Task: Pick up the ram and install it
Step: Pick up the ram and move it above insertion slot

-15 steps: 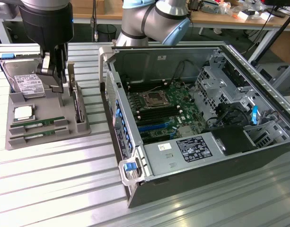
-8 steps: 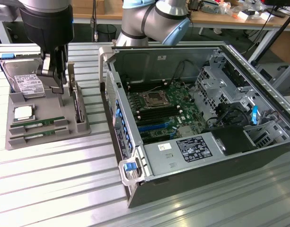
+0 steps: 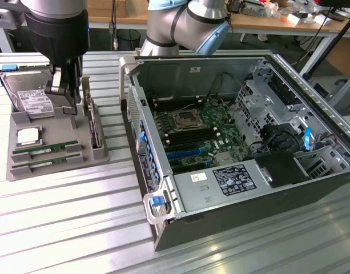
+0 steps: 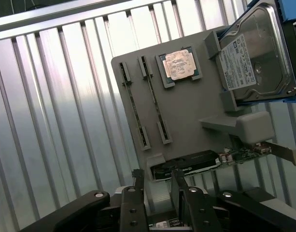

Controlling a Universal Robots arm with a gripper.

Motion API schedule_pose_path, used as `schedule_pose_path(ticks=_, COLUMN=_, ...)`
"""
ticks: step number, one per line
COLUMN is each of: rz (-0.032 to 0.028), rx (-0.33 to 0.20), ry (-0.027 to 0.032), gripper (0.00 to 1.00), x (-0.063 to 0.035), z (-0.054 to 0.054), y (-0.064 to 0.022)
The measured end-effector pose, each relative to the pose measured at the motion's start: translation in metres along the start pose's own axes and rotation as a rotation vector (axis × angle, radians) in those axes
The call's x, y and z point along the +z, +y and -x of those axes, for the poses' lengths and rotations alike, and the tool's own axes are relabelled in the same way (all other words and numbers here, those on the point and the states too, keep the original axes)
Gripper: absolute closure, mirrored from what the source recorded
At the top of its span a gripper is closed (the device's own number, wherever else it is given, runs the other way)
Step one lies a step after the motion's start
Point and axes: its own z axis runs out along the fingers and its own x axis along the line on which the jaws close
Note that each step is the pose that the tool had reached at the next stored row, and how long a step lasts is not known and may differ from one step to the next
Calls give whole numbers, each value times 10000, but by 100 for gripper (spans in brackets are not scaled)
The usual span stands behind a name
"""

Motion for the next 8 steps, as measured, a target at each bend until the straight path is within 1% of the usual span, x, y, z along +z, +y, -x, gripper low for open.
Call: schedule_pose_path(ticks=8, rz=0, rx=0, ry=0, gripper=64, x=40, z=-1, y=-2)
